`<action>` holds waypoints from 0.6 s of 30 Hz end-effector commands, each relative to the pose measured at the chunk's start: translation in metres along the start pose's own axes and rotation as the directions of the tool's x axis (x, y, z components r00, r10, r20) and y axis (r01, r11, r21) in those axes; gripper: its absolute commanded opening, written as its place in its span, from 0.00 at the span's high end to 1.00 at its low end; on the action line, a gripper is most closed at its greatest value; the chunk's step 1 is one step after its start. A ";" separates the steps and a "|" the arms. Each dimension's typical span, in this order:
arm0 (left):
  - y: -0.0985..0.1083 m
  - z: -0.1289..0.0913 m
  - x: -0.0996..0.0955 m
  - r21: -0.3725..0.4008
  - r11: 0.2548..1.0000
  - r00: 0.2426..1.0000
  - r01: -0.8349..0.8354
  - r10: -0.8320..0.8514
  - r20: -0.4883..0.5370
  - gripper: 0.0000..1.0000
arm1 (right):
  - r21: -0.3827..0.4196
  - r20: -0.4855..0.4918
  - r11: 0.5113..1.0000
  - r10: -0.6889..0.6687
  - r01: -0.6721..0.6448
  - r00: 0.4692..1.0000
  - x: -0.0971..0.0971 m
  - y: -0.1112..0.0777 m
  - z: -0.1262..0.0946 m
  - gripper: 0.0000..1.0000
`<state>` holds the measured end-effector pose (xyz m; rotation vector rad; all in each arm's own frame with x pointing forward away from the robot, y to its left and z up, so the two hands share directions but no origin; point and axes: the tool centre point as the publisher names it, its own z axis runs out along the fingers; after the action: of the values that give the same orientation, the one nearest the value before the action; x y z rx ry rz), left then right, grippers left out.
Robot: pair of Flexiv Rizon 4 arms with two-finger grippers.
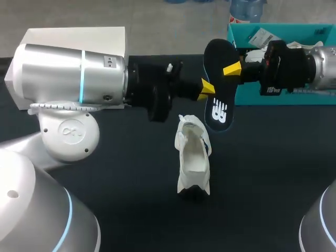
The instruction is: Take the shoe out of the shoebox, open the shoe tongue, remove and reinsert the insole, then place the shoe into the shoebox
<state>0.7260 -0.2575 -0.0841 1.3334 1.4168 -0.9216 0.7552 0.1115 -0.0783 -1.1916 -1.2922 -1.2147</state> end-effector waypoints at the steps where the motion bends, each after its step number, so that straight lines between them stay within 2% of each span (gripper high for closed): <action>1: 0.003 -0.005 -0.008 0.056 0.998 0.999 -0.006 0.008 -0.040 0.00 | 0.009 -0.001 1.000 0.003 -0.003 1.000 -0.004 0.002 0.000 1.00; 5: 0.009 -0.009 -0.015 0.113 0.993 0.996 -0.016 0.026 -0.088 0.00 | 0.016 0.013 1.000 0.023 -0.023 1.000 -0.010 0.002 -0.001 1.00; 7: 0.012 -0.011 -0.019 0.145 0.989 0.988 -0.029 0.050 -0.144 0.00 | 0.018 0.019 0.999 0.034 -0.034 0.999 -0.014 0.001 -0.001 1.00; 11: 0.018 -0.016 -0.024 0.174 0.981 0.968 -0.090 0.126 -0.215 0.00 | 0.025 0.043 0.998 0.053 -0.054 0.998 -0.020 0.001 -0.002 1.00; 13: 0.020 -0.017 -0.027 0.194 0.972 0.946 -0.133 0.183 -0.269 0.00 | 0.026 0.054 0.998 0.055 -0.057 0.997 -0.021 0.001 -0.002 1.00; 14: 0.023 -0.017 -0.029 0.174 0.974 0.930 -0.143 0.192 -0.313 0.00 | 0.028 0.062 0.998 0.061 -0.062 0.996 -0.022 0.001 -0.003 1.00; 18: 0.026 -0.016 -0.036 0.219 0.951 0.865 -0.217 0.291 -0.409 0.00 | 0.036 0.079 0.997 0.070 -0.073 0.994 -0.025 0.001 -0.001 1.00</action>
<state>0.7429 -0.2435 -0.0544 1.6954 1.3476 -0.7559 0.7557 0.1084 -0.1034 -1.2545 -1.3061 -1.1099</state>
